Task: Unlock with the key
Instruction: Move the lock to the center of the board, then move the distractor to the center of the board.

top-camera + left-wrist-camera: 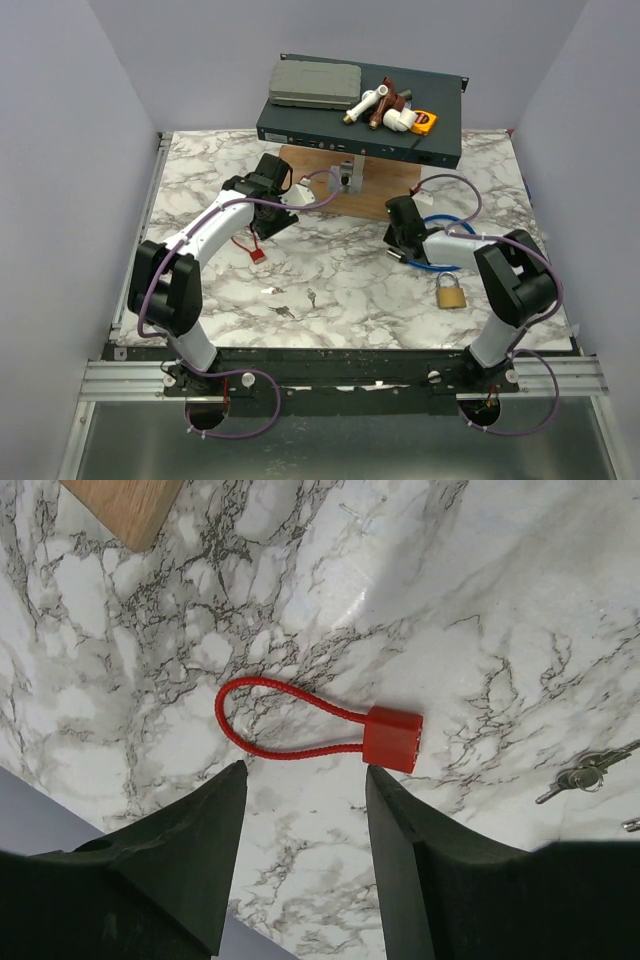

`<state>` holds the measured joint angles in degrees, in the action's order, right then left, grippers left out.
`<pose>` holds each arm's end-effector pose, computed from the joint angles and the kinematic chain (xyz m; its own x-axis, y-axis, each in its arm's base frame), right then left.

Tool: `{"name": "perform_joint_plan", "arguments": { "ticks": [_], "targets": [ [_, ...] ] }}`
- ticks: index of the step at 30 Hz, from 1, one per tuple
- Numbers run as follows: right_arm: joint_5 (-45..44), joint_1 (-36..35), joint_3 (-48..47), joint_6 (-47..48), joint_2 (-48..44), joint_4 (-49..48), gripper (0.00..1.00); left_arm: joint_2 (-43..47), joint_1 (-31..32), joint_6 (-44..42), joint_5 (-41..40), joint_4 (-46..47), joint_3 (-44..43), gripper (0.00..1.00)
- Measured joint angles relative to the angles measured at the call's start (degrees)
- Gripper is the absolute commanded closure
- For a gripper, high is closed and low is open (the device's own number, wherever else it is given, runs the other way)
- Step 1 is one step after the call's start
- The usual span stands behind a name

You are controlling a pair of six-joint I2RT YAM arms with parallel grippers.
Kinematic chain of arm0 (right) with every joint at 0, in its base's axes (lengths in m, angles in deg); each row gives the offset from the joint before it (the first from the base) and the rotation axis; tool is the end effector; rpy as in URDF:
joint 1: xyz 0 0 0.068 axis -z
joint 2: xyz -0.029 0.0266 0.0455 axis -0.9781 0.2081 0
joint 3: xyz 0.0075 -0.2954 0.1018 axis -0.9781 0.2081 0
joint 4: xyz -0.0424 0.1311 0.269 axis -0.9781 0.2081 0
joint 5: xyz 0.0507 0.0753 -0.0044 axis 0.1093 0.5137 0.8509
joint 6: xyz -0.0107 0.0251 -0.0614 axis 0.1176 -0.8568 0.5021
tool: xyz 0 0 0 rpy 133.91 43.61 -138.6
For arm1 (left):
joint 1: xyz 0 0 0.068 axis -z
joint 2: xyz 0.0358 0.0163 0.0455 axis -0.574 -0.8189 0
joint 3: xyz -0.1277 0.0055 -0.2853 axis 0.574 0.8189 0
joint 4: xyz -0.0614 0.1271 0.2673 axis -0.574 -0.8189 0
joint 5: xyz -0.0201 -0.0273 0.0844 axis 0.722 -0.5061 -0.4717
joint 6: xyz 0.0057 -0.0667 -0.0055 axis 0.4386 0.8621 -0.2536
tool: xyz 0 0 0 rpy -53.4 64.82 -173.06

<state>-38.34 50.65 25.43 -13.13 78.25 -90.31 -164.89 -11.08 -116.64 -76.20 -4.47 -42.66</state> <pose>0.3481 0.1579 0.1482 -0.6104 0.3582 -0.7064 0.2505 0.9334 0.2569 0.3628 -0.1581 0.2632 -0.4544 0.8309 -0.3211 0.7916 0.5420 0.2823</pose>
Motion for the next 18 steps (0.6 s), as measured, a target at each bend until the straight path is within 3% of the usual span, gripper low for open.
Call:
{"name": "perform_joint_plan", "arguments": {
  "ticks": [12,18],
  "targets": [
    [-21.4,-5.8,-4.5,0.6,8.2,-0.8,0.99,3.8,0.0,0.7,5.0,-4.9,-1.9,0.50],
    [-26.2,-6.3,-7.2,0.6,11.5,-0.7,0.99,12.4,0.0,0.7,9.2,-2.3,-0.5,0.51]
  ]
}}
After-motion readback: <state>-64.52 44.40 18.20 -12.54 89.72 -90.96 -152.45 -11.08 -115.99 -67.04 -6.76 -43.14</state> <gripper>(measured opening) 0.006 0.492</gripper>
